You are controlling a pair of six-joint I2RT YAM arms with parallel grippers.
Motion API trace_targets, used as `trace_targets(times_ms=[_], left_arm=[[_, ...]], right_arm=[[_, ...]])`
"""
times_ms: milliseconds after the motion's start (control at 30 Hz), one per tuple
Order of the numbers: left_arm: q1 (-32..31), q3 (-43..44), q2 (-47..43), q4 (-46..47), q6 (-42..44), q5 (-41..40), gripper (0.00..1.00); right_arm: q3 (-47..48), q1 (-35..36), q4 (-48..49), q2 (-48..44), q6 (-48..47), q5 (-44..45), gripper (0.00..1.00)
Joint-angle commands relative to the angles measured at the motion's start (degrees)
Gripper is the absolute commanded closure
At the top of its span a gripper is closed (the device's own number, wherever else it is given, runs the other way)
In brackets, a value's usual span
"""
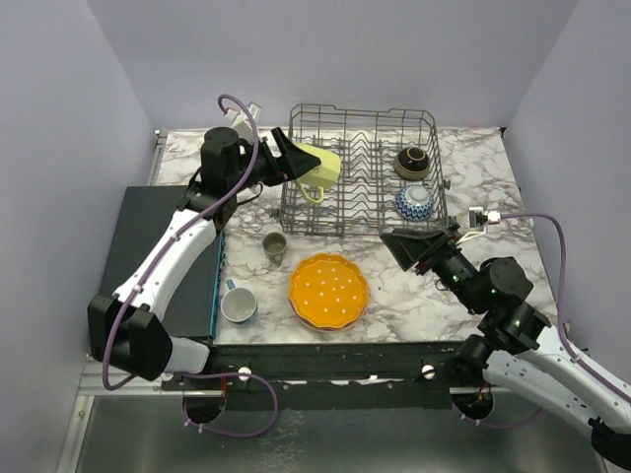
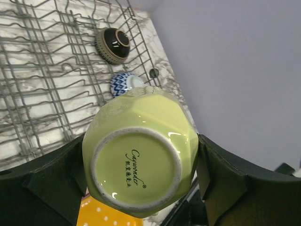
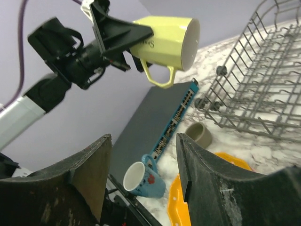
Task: Load the mixed dishes into the dish rack
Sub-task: Turn the cup upside down in the dish rack.
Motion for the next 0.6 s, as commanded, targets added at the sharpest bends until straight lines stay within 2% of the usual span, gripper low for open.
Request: trace_targets(times_ms=[0,300,567], left_arm=[[-1.04,8.12,4.60,0.03,5.72,-5.87,1.00],[-6.71,21.00,17.94,-5.39,14.67,-18.43,1.00],[-9.19,33.39,30.26,-9.46,20.59,-29.88,1.00]], right_arm=[[0.96,0.24,-9.26,-1.79,-2.34,2.61,0.38],[1.62,0.24,-15.71,-3.71,-3.90,3.48,0.37],[2.49,0.24,-19.32,-4.78,-4.30,1.83,0.37]])
